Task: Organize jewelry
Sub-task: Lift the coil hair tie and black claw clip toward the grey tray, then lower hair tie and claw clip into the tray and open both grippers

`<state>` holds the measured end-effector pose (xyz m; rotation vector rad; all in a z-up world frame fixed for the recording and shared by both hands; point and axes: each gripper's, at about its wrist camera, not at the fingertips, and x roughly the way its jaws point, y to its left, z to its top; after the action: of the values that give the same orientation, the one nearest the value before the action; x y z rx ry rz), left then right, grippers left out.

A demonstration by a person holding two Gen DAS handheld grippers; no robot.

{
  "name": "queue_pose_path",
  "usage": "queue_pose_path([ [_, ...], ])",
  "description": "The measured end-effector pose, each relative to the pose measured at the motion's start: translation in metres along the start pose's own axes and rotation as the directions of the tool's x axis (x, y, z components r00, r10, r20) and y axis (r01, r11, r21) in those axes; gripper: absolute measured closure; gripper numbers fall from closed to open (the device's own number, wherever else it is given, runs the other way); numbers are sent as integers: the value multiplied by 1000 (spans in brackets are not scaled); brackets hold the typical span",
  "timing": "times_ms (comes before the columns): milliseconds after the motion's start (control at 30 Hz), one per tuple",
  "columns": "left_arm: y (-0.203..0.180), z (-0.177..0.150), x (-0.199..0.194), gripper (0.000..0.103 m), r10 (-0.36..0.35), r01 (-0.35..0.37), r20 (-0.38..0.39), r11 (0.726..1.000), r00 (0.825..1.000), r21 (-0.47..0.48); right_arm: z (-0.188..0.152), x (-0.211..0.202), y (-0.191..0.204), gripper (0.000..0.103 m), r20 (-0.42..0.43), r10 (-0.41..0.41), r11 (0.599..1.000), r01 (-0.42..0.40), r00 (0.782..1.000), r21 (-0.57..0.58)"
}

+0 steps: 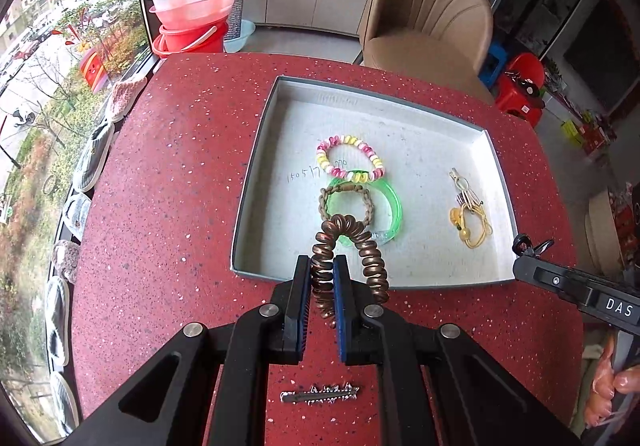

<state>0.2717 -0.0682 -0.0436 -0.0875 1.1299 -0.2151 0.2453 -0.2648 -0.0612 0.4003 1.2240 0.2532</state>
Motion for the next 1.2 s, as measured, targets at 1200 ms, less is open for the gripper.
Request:
queue_pose_path([
  [1200,-31,33,85,73,153,-146,-84,986,985,84,42,62,-44,84,-76,-94,994,97,993,41],
])
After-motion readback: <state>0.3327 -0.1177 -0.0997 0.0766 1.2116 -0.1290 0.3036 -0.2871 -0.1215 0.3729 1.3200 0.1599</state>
